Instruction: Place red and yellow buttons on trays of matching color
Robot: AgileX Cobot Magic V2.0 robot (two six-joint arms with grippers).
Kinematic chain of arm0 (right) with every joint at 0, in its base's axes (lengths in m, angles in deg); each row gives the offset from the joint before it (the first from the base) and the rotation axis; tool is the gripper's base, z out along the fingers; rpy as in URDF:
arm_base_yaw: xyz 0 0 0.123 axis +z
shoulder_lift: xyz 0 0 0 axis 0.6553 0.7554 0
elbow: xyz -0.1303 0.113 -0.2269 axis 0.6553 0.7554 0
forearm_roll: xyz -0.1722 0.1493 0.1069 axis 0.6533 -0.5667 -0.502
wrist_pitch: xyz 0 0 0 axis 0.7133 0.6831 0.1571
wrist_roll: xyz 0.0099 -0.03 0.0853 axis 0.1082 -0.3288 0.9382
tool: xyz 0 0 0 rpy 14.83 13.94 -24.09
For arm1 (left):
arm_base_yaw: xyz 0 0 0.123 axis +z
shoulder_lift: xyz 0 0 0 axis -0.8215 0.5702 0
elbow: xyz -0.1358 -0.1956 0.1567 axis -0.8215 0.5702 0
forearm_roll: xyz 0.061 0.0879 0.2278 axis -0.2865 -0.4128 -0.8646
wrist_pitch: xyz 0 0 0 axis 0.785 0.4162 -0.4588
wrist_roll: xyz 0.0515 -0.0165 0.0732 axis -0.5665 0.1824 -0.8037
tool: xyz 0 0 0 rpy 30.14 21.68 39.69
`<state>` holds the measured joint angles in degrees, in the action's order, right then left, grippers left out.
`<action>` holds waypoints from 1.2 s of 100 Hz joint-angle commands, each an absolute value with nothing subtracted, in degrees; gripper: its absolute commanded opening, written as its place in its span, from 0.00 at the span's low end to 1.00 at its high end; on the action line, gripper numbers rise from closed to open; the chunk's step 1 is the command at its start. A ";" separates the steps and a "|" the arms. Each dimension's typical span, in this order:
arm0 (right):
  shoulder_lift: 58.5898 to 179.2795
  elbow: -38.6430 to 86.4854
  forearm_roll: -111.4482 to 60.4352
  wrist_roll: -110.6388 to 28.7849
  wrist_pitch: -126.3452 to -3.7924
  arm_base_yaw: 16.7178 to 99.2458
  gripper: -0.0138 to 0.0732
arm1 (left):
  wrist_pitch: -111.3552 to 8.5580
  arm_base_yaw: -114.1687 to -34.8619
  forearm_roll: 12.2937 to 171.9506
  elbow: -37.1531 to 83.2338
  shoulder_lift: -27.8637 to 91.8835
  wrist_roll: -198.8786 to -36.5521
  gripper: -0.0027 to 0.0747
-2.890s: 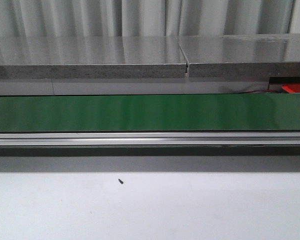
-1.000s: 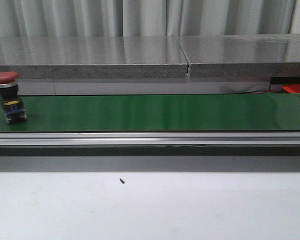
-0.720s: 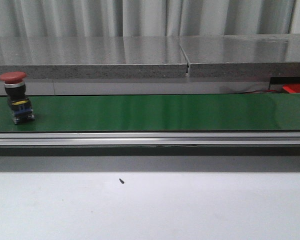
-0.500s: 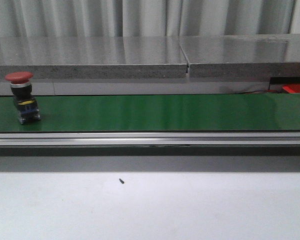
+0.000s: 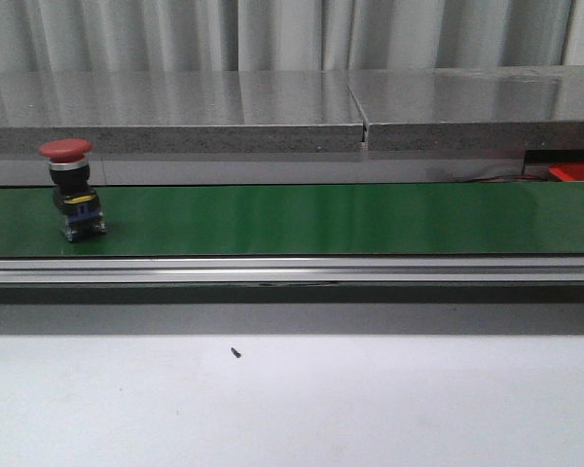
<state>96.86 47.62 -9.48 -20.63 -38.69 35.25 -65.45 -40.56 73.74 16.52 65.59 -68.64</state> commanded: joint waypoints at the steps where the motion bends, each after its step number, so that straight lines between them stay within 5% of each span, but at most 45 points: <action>1: 96.69 46.12 -9.14 -21.22 -42.16 35.23 0.08 | -62.90 -42.44 75.04 15.13 62.98 -68.86 0.20; 22: 96.69 46.12 -9.14 -21.22 -42.16 35.23 0.08 | -65.70 -43.74 76.12 15.13 62.98 -68.86 0.23; 44: 96.69 46.12 -9.14 -21.22 -42.16 35.23 0.08 | -66.90 -43.74 76.49 15.13 62.98 -68.86 0.72; 57: 96.69 46.12 -9.14 -21.22 -42.16 35.23 0.08 | -66.43 -43.86 77.74 15.13 62.69 -68.86 0.79; 83: 96.69 46.12 -9.14 -21.22 -42.16 35.23 0.08 | -67.84 -45.32 77.74 15.13 56.88 -71.42 0.64; 95: 96.69 46.12 -9.14 -21.22 -42.16 35.23 0.08 | -69.53 -47.85 77.74 15.13 52.63 -74.85 0.41; 109: 96.69 46.12 -9.14 -21.22 -42.16 35.23 0.08 | -71.79 -51.64 77.62 15.13 47.88 -77.92 0.01; 120: 96.69 46.12 -9.14 -21.22 -42.16 35.23 0.08 | -72.95 -54.31 77.62 15.13 44.71 -79.76 0.01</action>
<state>96.86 47.62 -9.48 -20.63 -38.69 35.25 -74.67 -52.28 76.76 16.56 48.61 -77.92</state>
